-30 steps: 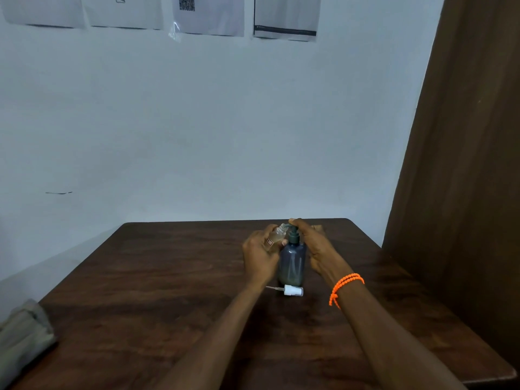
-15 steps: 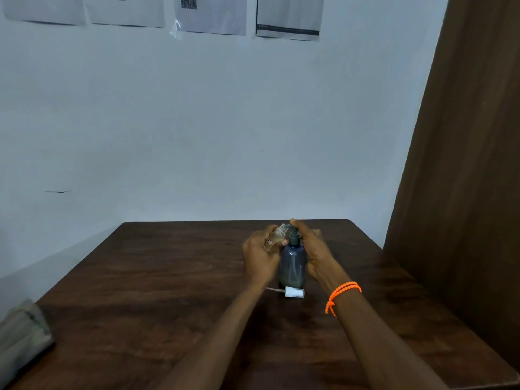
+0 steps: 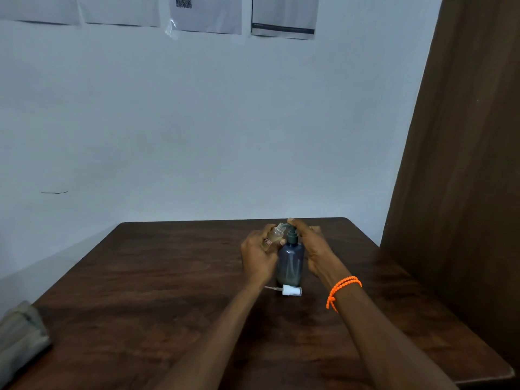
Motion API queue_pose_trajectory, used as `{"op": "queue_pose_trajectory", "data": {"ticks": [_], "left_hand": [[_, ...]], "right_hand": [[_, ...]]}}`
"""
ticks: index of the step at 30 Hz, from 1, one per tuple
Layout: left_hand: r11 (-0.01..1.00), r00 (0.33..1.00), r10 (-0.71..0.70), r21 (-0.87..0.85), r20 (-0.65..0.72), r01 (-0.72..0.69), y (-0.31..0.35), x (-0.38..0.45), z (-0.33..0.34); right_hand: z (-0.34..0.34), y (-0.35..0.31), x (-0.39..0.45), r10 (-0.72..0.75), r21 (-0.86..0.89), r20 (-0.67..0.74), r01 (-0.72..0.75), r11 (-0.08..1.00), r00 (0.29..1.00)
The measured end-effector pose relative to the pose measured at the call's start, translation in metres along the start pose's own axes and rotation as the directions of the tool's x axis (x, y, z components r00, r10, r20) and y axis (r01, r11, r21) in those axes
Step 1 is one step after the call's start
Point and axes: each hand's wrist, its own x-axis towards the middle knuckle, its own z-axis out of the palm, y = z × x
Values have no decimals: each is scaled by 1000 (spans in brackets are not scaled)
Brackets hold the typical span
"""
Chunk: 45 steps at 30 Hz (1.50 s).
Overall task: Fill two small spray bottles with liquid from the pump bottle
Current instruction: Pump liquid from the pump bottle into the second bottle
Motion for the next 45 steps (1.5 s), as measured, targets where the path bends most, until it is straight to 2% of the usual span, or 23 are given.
{"op": "queue_pose_trajectory", "data": {"ticks": [3, 9, 14, 22, 27, 36, 40, 45], "left_hand": [[1000, 1000, 3, 3, 4, -3, 1, 2, -1], [1000, 1000, -4, -10, 17, 5, -2, 2, -1], [1000, 1000, 11, -24, 16, -11, 2, 1, -1], [1000, 999, 18, -5, 29, -18, 2, 2, -1], [1000, 999, 28, -5, 20, -28, 4, 2, -2], [999, 999, 33, 1, 36, -33, -1, 3, -1], [999, 999, 28, -18, 24, -28, 1, 2, -2], [1000, 999, 28, -12, 16, -28, -2, 3, 0]], "right_hand": [[3, -6, -2, -5, 21, 28, 4, 1000, 1000], [3, 10, 3, -1, 6, -10, 1, 1000, 1000], [6, -10, -6, -16, 4, 18, 16, 1000, 1000], [1, 7, 2, 4, -50, -56, -7, 999, 998], [5, -9, 0, 16, -11, -7, -16, 1000, 1000], [4, 2, -4, 2, -62, -60, -6, 998, 998], [8, -14, -7, 4, 33, 12, -5, 999, 1000], [2, 5, 5, 32, 12, 4, -32, 999, 999]]}}
